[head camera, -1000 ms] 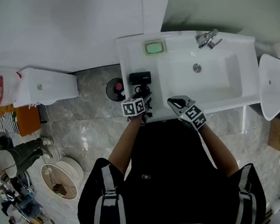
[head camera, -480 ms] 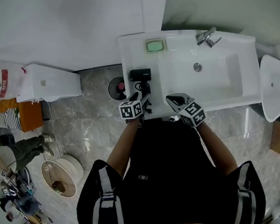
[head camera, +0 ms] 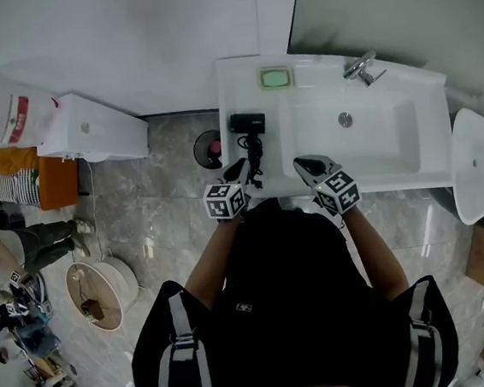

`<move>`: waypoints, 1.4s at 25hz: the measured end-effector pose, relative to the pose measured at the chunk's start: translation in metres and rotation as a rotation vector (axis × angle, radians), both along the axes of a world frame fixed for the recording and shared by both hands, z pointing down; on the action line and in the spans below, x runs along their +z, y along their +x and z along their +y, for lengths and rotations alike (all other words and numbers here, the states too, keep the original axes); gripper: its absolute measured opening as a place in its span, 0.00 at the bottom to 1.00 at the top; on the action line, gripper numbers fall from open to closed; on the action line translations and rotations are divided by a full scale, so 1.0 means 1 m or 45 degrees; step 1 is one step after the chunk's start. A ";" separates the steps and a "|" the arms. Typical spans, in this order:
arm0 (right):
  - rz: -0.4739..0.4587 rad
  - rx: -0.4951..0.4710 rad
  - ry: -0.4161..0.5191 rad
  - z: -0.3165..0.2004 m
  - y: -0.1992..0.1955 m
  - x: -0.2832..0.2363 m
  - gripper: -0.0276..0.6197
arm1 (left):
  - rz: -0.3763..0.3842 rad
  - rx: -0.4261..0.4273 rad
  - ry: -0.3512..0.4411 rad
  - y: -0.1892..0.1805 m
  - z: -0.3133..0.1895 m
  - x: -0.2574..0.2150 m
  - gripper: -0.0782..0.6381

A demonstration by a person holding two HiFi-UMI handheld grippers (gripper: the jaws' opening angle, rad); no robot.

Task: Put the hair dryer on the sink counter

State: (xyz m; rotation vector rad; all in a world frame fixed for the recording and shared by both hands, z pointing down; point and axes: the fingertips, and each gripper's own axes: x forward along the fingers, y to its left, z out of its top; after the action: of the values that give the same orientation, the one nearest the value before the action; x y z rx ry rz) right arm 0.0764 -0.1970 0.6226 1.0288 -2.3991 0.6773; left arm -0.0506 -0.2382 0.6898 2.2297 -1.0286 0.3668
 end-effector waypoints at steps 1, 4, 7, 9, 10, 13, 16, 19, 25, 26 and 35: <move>-0.001 -0.011 0.006 0.002 0.001 -0.002 0.14 | 0.022 0.019 0.025 0.004 0.004 -0.007 0.14; -0.002 -0.041 0.028 0.011 0.003 -0.005 0.14 | 0.051 0.083 0.068 0.016 0.017 -0.022 0.13; 0.000 -0.055 0.043 0.021 0.008 -0.010 0.14 | 0.060 0.105 0.093 0.025 0.028 -0.035 0.13; -0.001 -0.059 0.051 0.028 0.012 -0.013 0.14 | 0.038 0.102 0.115 0.027 0.035 -0.040 0.13; -0.007 -0.060 0.057 0.032 0.014 -0.014 0.14 | 0.027 0.099 0.123 0.028 0.040 -0.042 0.13; -0.026 -0.065 0.064 0.044 0.020 -0.018 0.14 | 0.029 0.084 0.130 0.029 0.053 -0.047 0.13; -0.013 -0.081 0.055 0.056 0.026 -0.015 0.14 | 0.044 0.075 0.127 0.032 0.065 -0.052 0.13; -0.011 -0.094 0.049 0.067 0.031 -0.015 0.14 | 0.048 0.071 0.119 0.036 0.077 -0.055 0.13; -0.013 -0.128 0.059 0.088 0.036 -0.015 0.14 | 0.041 0.053 0.123 0.046 0.102 -0.060 0.13; -0.013 -0.133 0.061 0.091 0.037 -0.015 0.14 | 0.040 0.054 0.121 0.047 0.106 -0.061 0.13; -0.016 -0.156 0.077 0.116 0.044 -0.013 0.14 | 0.046 0.016 0.097 0.055 0.139 -0.061 0.13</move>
State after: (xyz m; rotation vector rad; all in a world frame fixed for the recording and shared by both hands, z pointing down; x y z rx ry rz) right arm 0.1205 -0.0814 0.6095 0.8950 -2.4833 0.5735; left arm 0.0042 -0.0996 0.6291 2.3031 -1.0259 0.2963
